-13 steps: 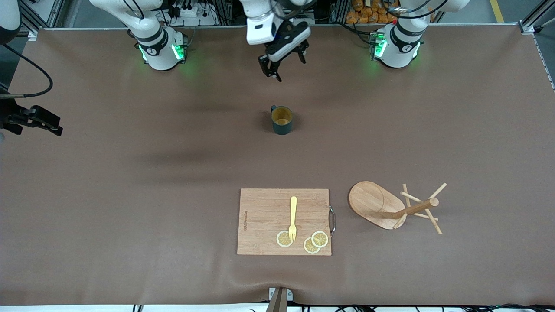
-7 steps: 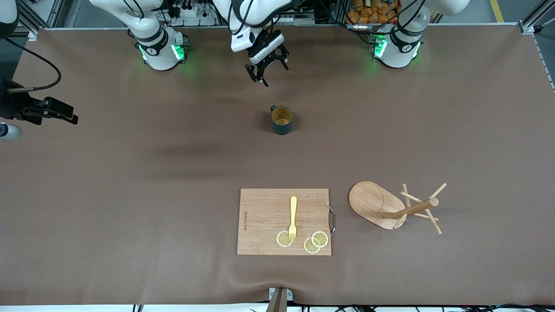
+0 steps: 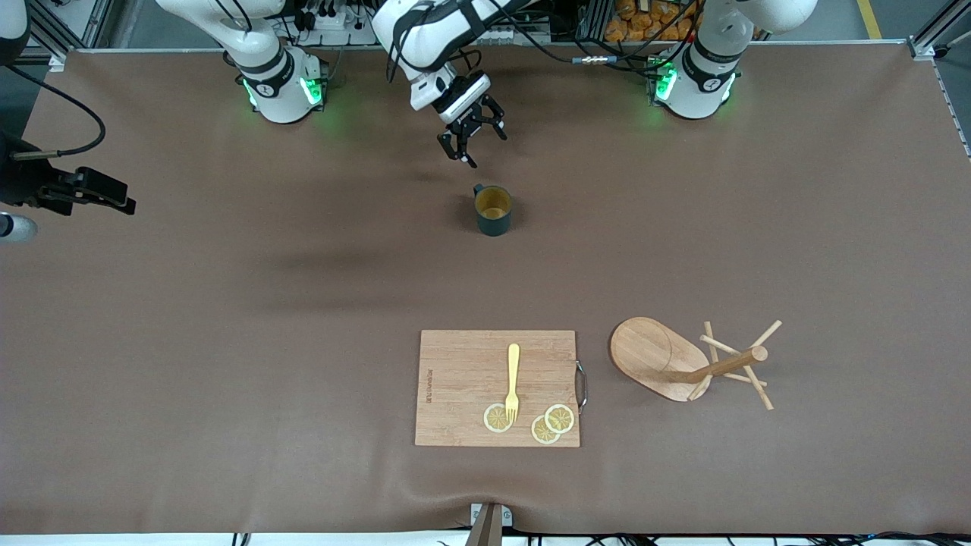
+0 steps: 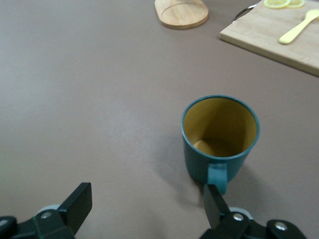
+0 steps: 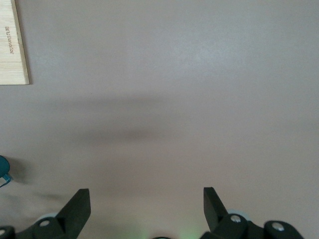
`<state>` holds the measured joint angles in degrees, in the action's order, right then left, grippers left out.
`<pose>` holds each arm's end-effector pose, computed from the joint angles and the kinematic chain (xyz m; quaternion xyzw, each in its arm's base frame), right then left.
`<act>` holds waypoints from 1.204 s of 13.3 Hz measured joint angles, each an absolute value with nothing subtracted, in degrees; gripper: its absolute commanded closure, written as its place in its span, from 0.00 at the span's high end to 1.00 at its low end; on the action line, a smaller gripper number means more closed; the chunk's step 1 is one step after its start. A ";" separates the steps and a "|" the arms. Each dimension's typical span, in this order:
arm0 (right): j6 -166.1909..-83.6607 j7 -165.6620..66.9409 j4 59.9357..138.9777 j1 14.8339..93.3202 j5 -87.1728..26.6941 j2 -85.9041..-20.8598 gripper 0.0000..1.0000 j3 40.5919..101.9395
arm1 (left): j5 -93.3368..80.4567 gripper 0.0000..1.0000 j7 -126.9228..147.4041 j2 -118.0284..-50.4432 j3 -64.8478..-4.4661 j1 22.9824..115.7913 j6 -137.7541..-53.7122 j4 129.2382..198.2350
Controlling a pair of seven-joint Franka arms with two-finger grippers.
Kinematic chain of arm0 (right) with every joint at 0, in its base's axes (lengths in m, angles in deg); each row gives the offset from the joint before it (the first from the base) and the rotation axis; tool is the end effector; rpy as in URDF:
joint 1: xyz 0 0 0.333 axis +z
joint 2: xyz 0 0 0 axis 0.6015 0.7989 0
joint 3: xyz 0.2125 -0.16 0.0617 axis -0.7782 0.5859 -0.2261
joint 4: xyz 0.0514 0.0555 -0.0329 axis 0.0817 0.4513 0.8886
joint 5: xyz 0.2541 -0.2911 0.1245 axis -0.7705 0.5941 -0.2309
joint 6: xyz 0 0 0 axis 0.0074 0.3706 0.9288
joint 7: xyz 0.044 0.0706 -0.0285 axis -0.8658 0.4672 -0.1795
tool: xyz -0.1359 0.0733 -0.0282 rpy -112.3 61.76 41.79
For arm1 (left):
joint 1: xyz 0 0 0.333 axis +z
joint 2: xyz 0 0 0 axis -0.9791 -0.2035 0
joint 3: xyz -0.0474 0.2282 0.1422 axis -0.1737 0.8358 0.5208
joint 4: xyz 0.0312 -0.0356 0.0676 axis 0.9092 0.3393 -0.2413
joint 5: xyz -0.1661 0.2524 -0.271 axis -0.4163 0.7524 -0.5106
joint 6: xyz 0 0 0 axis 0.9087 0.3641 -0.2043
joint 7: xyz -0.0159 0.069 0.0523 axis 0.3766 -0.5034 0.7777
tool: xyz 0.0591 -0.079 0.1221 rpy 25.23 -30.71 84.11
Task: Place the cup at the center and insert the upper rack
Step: 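Lower the left gripper onto the mug and grasp its handle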
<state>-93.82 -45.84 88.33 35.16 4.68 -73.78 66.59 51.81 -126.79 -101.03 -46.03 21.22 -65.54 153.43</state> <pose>0.5652 -0.0196 0.5124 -0.9982 0.0086 0.0563 0.0192 0.1713 -0.5760 0.1536 -0.8626 -0.3294 -0.3389 0.1806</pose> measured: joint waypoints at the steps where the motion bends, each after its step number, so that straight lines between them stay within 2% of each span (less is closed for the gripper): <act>1: -93.81 -45.85 88.33 34.81 4.69 -73.78 1.00 66.61 | 53.46 1.00 -128.05 -101.88 -46.03 20.76 -65.54 153.42; 3: -93.82 -45.90 88.33 34.31 4.87 -73.78 1.00 66.71 | 57.52 0.99 -131.19 -104.07 -46.02 19.86 -65.54 153.41; 5: -93.83 -45.93 88.32 34.20 5.81 -73.78 1.00 66.82 | 60.68 0.89 -132.85 -106.07 -46.01 19.37 -65.54 153.34; 7: -93.84 -45.94 88.25 34.20 6.37 -73.79 1.00 66.83 | 63.73 0.85 -133.01 -107.21 -46.00 19.27 -65.54 153.25; 10: -93.83 -45.95 88.24 34.20 6.51 -73.80 1.00 66.84 | 67.54 0.71 -133.01 -108.78 -45.85 19.26 -65.54 153.04; 16: -93.95 -45.95 88.19 34.20 6.48 -73.80 1.00 66.83 | 69.86 0.68 -131.85 -109.53 -43.72 19.22 -65.63 152.64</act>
<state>-93.95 -45.95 88.19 34.20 6.48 -73.80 66.83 69.86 -131.85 -109.53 -43.72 19.22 -65.63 152.64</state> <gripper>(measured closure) 0.000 0.308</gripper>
